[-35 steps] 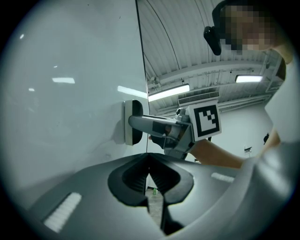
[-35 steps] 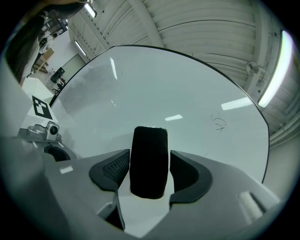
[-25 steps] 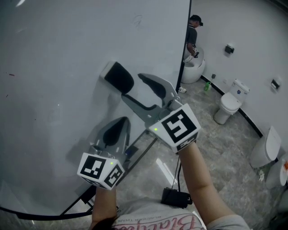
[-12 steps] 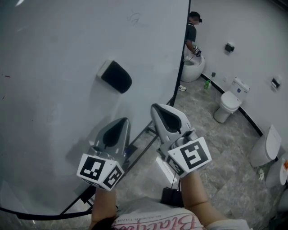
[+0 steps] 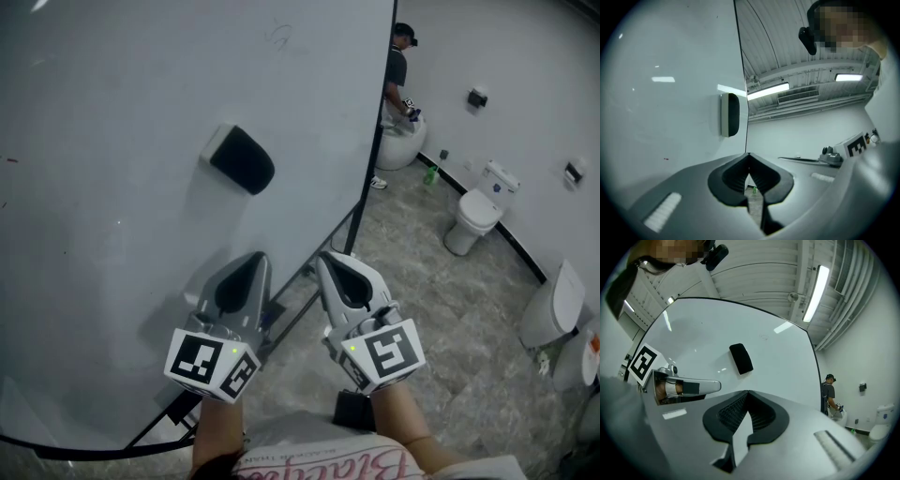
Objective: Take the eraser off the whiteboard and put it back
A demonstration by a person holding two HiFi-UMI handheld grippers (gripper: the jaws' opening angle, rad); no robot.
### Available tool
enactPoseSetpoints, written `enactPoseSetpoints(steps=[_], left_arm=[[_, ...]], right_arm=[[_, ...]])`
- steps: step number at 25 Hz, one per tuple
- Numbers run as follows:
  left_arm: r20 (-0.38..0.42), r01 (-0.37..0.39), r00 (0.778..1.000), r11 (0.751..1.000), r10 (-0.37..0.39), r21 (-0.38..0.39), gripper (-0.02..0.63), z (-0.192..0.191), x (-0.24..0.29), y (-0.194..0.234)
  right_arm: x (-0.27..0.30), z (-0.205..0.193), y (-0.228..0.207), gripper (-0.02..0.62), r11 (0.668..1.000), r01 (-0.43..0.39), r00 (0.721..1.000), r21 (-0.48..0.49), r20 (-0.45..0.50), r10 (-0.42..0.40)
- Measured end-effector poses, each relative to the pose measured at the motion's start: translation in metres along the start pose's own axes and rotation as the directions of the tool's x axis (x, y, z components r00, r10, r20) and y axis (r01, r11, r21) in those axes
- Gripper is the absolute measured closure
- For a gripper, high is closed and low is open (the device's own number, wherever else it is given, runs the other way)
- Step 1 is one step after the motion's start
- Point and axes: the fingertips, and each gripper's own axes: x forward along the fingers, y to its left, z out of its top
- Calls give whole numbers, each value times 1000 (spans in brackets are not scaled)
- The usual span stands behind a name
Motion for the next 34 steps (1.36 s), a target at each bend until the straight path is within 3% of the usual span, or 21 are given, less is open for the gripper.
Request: enactPoseSetpoints(steps=[20, 27, 34], left_arm=[[-2, -1, 1000, 999, 1, -36, 606, -10, -6, 0], [0, -7, 1000, 1000, 7, -26, 606, -9, -7, 2], [6, -8, 1000, 1000, 8, -29, 606, -8, -9, 3]], right_arm=[[-5, -11, 5, 595, 999, 39, 998, -4, -57, -39], [-3, -11, 16, 595, 999, -6, 1000, -35, -25, 5], [-3, -9, 18, 595, 999, 3, 999, -47, -41, -5]])
